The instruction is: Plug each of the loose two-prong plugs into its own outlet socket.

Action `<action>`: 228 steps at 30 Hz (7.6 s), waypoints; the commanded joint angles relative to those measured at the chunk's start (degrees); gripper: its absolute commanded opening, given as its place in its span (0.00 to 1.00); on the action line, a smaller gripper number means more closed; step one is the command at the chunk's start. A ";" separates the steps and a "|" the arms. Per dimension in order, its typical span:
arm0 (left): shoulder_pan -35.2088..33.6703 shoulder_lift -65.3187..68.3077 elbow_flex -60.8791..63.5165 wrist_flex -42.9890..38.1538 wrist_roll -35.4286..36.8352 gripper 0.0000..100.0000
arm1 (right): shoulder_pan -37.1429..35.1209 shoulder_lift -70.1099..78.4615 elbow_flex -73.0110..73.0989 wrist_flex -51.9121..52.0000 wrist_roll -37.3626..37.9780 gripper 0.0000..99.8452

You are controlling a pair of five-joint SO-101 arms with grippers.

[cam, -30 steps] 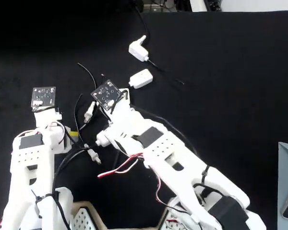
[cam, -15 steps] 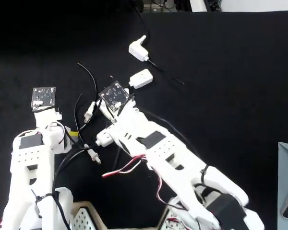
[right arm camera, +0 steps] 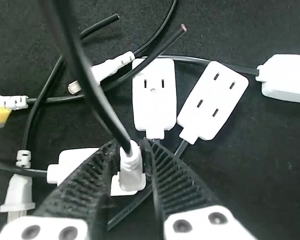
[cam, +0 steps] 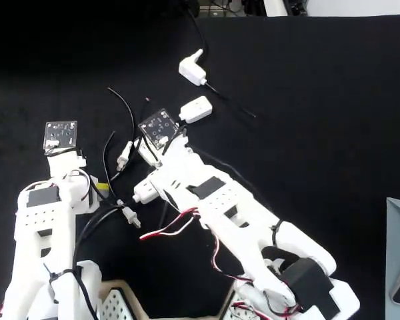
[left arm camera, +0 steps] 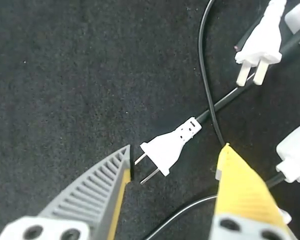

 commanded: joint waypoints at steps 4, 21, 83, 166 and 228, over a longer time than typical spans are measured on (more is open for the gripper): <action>-0.57 -0.79 -0.40 -0.70 0.26 0.27 | -2.29 0.75 -0.75 -0.18 -0.79 0.01; -0.57 -0.70 -0.31 -0.70 0.26 0.27 | -2.46 1.19 0.57 2.55 -0.79 0.01; -0.57 -0.70 -0.31 -0.70 0.26 0.27 | -2.20 10.86 -15.87 25.32 -19.78 0.01; -0.57 -1.14 0.31 -0.88 0.18 0.27 | -0.97 -18.77 5.85 14.95 -23.30 0.01; 0.92 -1.32 -3.12 0.62 -1.32 0.37 | -11.25 -16.48 -22.55 47.47 -14.42 0.27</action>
